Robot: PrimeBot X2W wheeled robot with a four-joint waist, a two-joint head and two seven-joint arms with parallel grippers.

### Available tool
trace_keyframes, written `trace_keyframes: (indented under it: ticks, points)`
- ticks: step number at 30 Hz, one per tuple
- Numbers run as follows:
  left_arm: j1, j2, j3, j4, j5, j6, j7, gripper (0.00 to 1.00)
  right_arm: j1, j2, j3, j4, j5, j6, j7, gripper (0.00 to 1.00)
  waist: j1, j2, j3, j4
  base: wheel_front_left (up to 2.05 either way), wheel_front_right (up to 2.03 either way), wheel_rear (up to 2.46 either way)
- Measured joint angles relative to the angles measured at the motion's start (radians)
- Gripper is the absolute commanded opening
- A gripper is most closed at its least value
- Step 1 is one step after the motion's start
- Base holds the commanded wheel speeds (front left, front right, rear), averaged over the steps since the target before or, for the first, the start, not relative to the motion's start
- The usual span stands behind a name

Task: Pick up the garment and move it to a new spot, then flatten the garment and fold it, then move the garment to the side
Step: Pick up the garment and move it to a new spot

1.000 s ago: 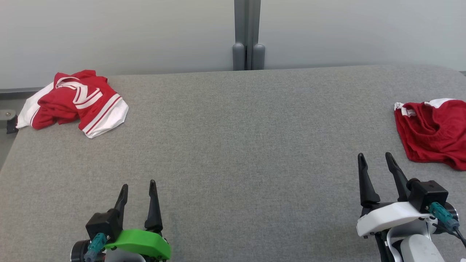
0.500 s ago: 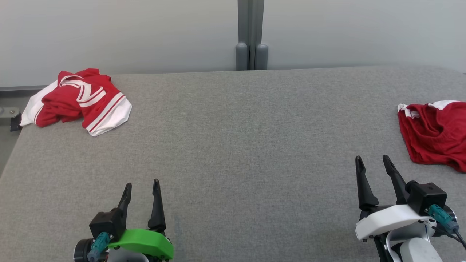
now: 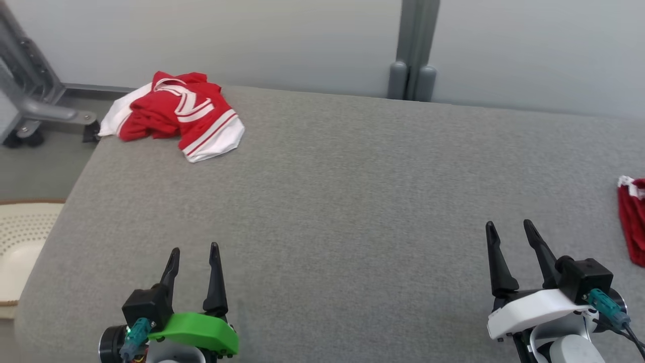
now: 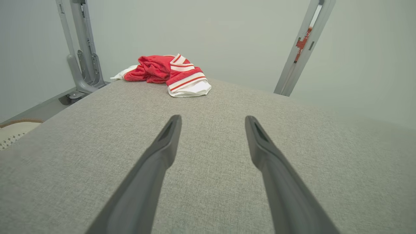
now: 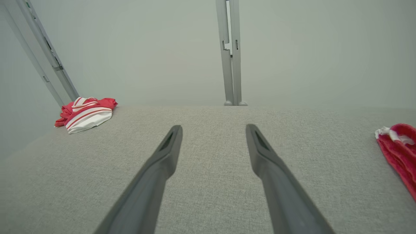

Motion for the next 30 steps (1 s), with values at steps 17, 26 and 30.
trace_keyframes:
  ticks: [17,26,30]
  points:
    - [0.028,0.001,0.085,-0.047,0.016,0.006,0.0,1.0,-0.037,0.002,0.074,0.003,-0.001,0.0,-0.003,1.0,0.0,0.0,0.005,0.289,0.0,0.0,0.0]
    - [-0.005,0.032,0.122,-0.052,0.038,-0.003,0.0,1.0,-0.055,0.002,0.057,-0.067,-0.026,0.0,0.011,1.0,0.0,0.0,0.036,0.302,0.0,0.0,0.0]
    - [-0.142,0.097,0.134,-0.061,0.063,-0.027,0.003,1.0,-0.084,0.002,0.042,-0.117,-0.067,0.0,0.044,1.0,0.0,0.0,0.074,0.288,0.0,0.0,0.0]
